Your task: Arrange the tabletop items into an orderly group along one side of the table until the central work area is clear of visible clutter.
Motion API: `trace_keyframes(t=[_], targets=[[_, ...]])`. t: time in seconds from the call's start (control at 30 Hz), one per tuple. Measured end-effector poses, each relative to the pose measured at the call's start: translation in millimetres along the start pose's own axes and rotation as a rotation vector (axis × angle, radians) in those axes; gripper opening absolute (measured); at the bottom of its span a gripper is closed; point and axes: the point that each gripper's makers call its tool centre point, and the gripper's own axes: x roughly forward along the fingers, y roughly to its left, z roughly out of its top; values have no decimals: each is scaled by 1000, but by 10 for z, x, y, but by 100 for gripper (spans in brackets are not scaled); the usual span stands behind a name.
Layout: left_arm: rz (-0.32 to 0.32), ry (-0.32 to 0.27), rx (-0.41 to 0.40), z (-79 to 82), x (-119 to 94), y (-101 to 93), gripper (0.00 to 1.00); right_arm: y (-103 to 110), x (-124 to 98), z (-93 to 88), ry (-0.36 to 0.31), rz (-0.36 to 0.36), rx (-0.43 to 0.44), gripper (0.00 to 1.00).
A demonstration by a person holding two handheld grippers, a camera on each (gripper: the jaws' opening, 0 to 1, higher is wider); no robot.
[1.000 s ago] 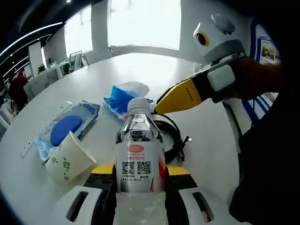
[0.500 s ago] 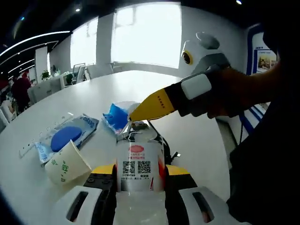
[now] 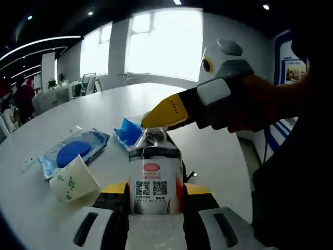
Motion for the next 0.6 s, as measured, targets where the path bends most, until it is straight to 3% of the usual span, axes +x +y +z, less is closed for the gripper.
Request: trace_keyframes(t=[0.23, 0.6], targets=[[13, -5, -3, -11, -42, 34, 36, 107, -7, 45, -5, 2, -60, 20], [32, -6, -18, -82, -105, 57, 38, 427, -83, 57, -11, 11, -296, 20]])
